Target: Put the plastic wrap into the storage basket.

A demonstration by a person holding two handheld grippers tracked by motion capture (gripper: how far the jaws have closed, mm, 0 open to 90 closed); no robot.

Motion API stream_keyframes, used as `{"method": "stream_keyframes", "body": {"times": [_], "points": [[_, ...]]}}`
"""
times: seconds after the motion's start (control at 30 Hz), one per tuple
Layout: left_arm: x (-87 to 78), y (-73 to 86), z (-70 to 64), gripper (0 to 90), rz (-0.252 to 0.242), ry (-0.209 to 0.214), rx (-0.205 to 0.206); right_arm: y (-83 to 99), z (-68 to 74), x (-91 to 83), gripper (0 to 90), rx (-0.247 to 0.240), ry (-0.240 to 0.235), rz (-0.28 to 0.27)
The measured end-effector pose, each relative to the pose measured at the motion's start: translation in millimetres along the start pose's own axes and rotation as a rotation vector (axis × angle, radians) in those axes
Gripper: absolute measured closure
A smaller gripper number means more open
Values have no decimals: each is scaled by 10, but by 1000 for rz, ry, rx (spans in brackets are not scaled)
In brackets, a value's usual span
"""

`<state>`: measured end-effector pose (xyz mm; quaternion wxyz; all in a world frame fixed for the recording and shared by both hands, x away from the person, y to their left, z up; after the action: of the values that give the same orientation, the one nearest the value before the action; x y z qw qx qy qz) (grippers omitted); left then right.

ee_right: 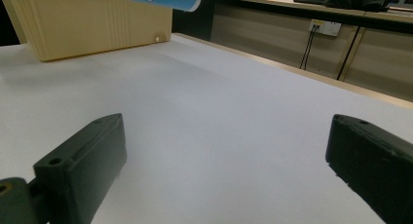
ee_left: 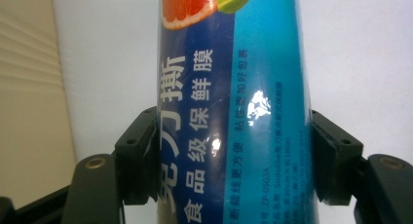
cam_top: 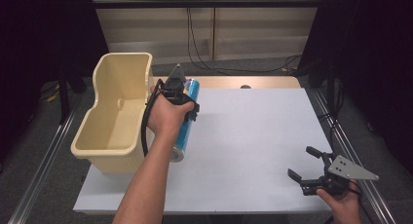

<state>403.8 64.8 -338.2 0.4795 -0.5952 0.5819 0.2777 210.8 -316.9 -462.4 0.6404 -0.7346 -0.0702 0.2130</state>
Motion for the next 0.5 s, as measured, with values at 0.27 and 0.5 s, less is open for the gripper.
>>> {"method": "stream_keyframes", "body": {"times": [0.27, 0.5], "points": [[-272, -44, 3, 322, -14, -10, -2, -1, 2, 2, 8, -1, 0, -2], [-422, -34, 55, 322, -11, -7, -11, 2, 0, 2, 9, 4, -1, 0]]}}
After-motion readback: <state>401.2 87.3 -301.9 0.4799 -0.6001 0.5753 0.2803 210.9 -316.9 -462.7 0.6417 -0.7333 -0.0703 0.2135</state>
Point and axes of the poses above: each handheld gripper's, and its own axes: x roughly forward along the jaws, y roughly out of its underside, z roughly to its left, the point moved 3 cm from there along x, roughly forward along the jaws, and after that the axes turned 14 degrees about y, right-handed, at the moved point
